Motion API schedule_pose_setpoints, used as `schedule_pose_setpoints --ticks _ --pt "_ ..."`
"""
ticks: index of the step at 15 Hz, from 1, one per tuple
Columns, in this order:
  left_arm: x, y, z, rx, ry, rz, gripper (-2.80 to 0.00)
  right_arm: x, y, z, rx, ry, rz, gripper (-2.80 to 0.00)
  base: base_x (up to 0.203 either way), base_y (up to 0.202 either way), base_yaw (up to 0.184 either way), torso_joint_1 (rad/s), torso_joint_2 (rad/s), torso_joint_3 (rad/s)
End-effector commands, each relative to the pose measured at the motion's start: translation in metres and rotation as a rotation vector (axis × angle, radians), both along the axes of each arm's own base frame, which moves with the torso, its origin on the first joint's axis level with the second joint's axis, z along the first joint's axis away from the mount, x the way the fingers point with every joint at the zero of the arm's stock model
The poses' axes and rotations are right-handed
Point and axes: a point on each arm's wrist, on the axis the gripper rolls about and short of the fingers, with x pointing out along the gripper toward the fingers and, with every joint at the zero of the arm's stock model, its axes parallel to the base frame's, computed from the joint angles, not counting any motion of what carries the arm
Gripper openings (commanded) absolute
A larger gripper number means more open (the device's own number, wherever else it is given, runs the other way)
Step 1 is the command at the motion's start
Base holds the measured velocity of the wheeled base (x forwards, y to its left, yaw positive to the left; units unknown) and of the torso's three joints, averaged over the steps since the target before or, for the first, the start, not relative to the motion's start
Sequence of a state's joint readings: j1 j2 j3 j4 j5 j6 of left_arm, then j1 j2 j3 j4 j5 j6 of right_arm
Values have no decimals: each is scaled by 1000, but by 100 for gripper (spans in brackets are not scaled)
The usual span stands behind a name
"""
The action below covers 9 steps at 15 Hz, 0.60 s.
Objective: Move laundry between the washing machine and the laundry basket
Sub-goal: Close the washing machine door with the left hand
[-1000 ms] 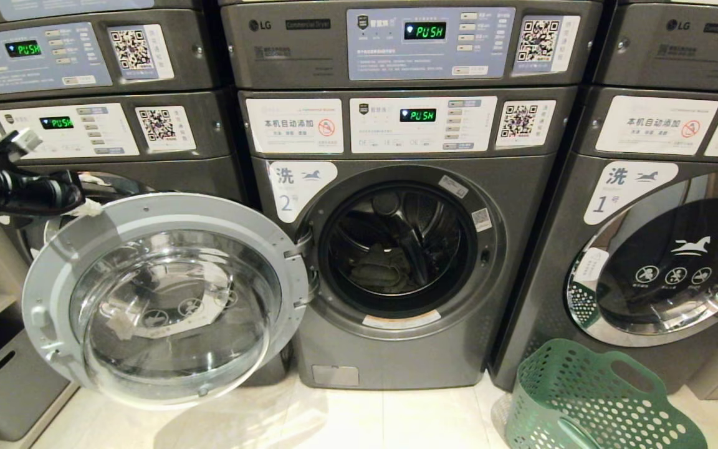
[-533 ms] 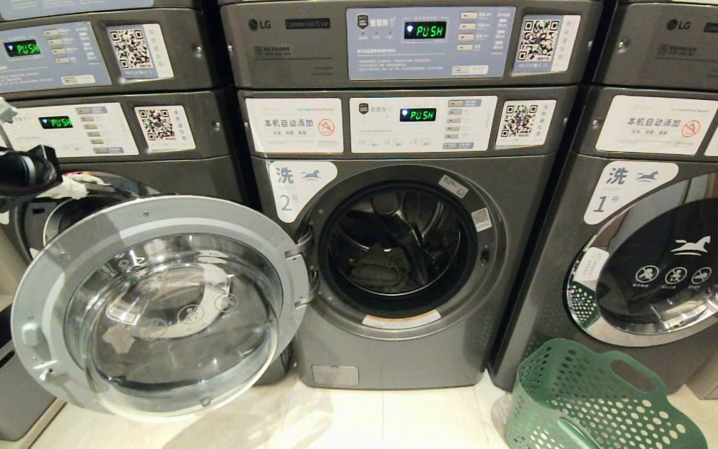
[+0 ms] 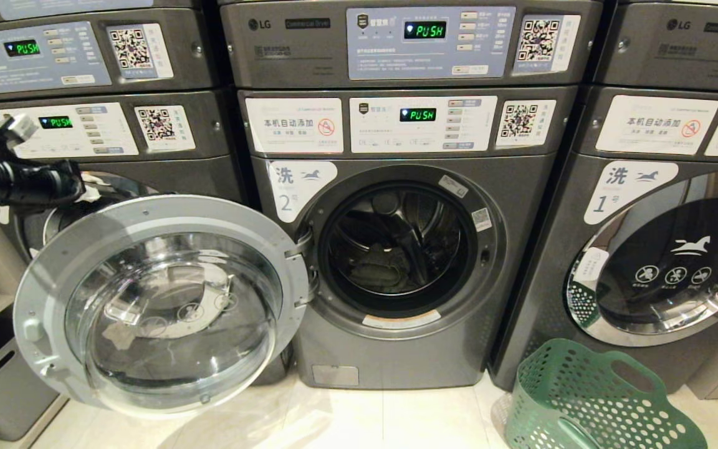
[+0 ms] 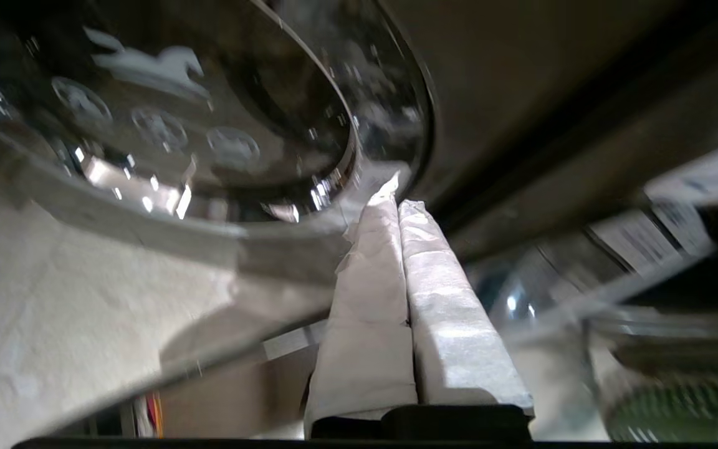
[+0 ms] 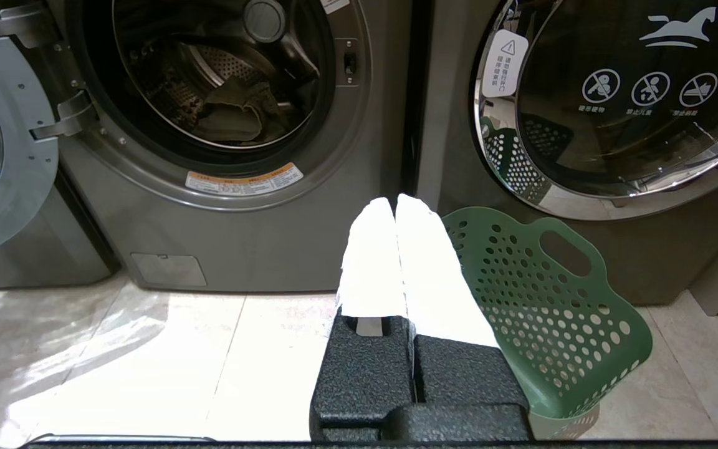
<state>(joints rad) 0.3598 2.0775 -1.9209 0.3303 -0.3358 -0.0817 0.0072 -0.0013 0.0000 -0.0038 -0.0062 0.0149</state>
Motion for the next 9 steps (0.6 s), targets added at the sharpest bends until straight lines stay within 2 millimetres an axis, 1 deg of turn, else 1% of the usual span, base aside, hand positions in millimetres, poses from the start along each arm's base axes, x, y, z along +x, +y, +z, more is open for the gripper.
schedule_pose_setpoints --ticks 1,2,3,4,7,9 --pt "31 12 -31 26 -56 11 -280 0 0 0 0 0 0 -280 0 0 0 0 0 0" --pt "39 15 -38 45 -81 30 -280 0 0 0 0 0 0 -280 0 0 0 0 0 0" --pt "39 14 -40 40 -60 33 -280 0 0 0 0 0 0 -280 0 0 0 0 0 0" --pt "34 10 -43 16 5 28 -280 0 0 0 0 -1 0 -280 0 0 0 0 0 0" --pt "4 -7 -30 -70 184 -16 -280 0 0 0 0 1 0 -280 0 0 0 0 0 0" --pt "-26 -26 -16 -149 308 -72 -280 0 0 0 0 -1 0 -280 0 0 0 0 0 0"
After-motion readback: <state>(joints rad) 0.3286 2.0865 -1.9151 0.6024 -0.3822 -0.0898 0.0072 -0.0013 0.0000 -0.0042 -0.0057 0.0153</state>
